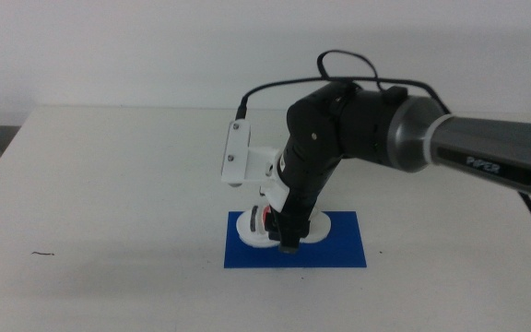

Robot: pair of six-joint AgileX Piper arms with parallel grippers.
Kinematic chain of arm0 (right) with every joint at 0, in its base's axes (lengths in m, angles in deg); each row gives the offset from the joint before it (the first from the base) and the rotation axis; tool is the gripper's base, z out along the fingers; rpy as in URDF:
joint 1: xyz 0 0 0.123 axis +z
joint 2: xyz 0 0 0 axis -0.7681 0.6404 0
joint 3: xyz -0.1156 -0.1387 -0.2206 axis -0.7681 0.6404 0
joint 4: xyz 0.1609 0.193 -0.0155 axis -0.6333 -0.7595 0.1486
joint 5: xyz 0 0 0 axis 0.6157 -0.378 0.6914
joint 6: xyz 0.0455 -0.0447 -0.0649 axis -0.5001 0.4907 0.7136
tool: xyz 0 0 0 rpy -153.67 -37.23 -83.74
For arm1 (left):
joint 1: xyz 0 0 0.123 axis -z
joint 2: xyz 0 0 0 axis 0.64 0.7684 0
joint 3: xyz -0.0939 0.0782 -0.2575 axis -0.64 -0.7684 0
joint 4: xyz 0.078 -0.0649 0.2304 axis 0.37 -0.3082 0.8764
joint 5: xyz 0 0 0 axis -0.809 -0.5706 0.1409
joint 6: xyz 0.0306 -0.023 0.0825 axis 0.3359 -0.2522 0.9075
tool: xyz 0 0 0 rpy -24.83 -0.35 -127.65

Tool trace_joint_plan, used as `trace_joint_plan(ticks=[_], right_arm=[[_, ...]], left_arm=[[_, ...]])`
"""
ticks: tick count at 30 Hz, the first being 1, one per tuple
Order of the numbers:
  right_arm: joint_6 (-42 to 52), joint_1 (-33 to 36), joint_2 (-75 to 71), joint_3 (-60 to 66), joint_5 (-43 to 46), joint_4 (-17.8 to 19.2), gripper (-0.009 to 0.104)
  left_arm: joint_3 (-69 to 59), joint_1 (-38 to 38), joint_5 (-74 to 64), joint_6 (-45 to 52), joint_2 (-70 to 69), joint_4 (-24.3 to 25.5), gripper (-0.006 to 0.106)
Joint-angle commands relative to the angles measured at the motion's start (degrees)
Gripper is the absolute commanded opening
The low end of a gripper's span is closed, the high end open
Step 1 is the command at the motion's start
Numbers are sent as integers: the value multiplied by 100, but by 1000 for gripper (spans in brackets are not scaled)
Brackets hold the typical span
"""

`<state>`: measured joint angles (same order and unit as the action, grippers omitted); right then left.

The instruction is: Use one arm to grab the shoe from the table and place it on the mat.

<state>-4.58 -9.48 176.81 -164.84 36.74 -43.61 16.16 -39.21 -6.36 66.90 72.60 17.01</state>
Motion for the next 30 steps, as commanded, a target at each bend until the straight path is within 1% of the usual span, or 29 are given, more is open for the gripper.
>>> trace_joint_plan(ticks=[1, 4, 5, 6, 7, 8, 13, 15, 18, 20, 22, 24, 26, 28, 30], right_arm=[[-104, -22, 108, 21, 63, 12, 1], [-156, -22, 156, 21, 78, 12, 3], [-189, -22, 156, 21, 97, 12, 6], [-191, -22, 167, 21, 109, 24, 11], [-191, -22, 165, 21, 109, 46, 19], [-191, -22, 165, 21, 109, 59, 29], [-260, -22, 230, 21, 109, 73, 93], [-315, -22, 238, 21, 80, 122, 91], [-759, -22, -26, 27, 11, 288, 91], [-1389, -78, -476, 158, -15, 383, 91], [-2282, -228, -1205, 612, 169, 459, 91], [-3070, -425, -1971, 1265, 484, 614, 91], [-3629, -728, -2934, 2190, 1012, 650, 91], [-3769, -1067, -3962, 3209, 1770, 666, 91], [-3890, -1472, -4871, 4097, 2508, 501, 91]], left_arm=[[1, -2, 62, -7, -22, 0, 94], [1, -2, 62, -7, -22, 0, 94], [1, -2, 62, -7, -22, 0, 94], [1, -2, 62, -7, -22, 0, 94], [1, -2, 62, -7, -22, 0, 94], [1, -2, 62, -7, -22, 0, 94], [1, -2, 62, -7, -22, 0, 94], [1, -2, 62, -7, -22, 0, 94], [1, -2, 62, -7, -22, 0, 94], [1, -2, 62, -7, -22, 0, 94], [1, -2, 62, -7, -22, 0, 94], [1, -2, 62, -7, -22, 0, 94], [1, -2, 62, -7, -22, 0, 94], [1, -2, 62, -7, -22, 0, 94], [1, -2, 62, -7, -22, 0, 94]])
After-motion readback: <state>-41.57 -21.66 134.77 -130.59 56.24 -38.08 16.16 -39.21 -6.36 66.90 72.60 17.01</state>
